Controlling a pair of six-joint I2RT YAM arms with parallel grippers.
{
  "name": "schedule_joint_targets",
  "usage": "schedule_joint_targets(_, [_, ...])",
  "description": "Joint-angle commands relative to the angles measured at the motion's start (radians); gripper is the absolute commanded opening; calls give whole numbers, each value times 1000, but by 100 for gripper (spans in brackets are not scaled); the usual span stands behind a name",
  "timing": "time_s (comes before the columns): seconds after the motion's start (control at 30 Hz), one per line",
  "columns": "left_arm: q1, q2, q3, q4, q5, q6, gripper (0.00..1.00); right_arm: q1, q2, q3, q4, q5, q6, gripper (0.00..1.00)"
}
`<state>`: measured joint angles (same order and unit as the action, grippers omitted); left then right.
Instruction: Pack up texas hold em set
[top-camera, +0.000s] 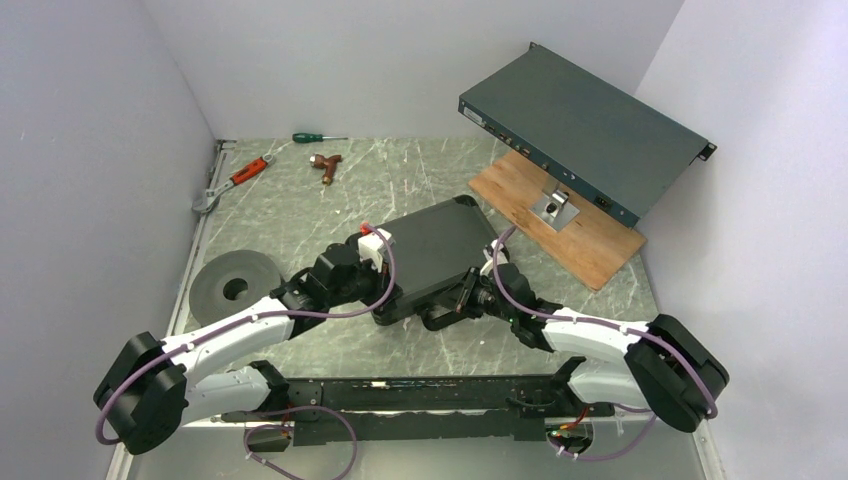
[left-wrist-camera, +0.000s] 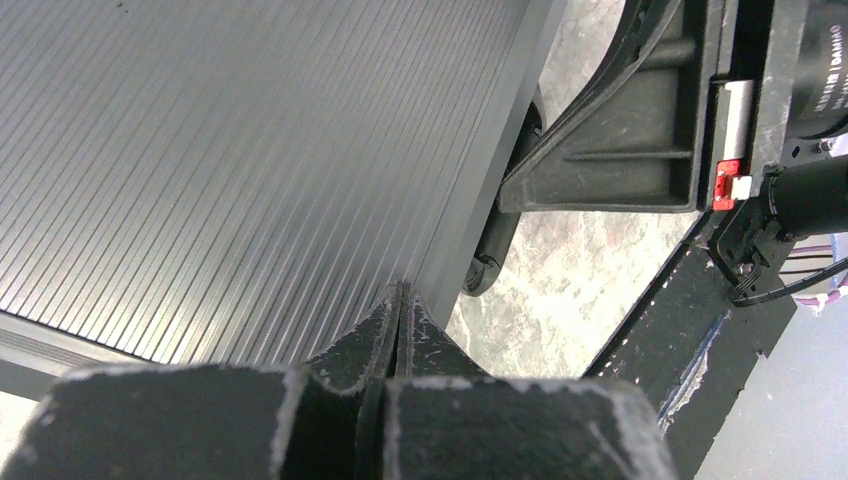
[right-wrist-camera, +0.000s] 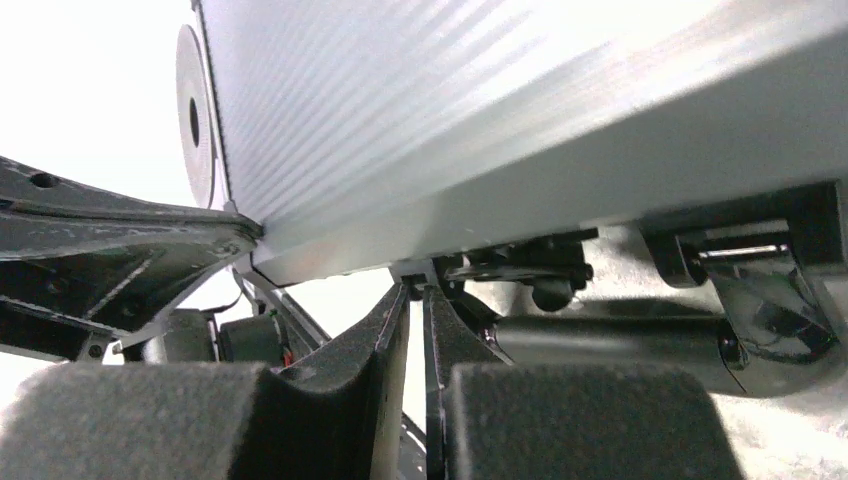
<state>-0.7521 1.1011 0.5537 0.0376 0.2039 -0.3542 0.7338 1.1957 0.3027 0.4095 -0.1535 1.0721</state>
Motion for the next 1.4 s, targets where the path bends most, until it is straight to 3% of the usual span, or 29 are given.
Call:
schedule_joint_targets(0.0, [-4, 17, -46, -169, 11, 0, 0, -2, -37, 59, -36, 67, -75, 13])
schedule_joint_targets(0.27, [-6, 17, -47, -169, 14, -3, 0, -2, -29, 95, -71, 119, -186, 13])
schedule_joint_targets(0.8, [-7, -17, -24, -183, 12, -10, 0, -2, -82, 142, -132, 32, -249, 14])
schedule_joint_targets(1.03, [-7, 31, 64, -175, 17, 0, 0, -2, -142, 127, -168, 5, -251, 15])
schedule_joint_targets(1.37, [-7, 68, 174, -175, 21, 11, 16, -2, -294, 48, -288, 79, -245, 15])
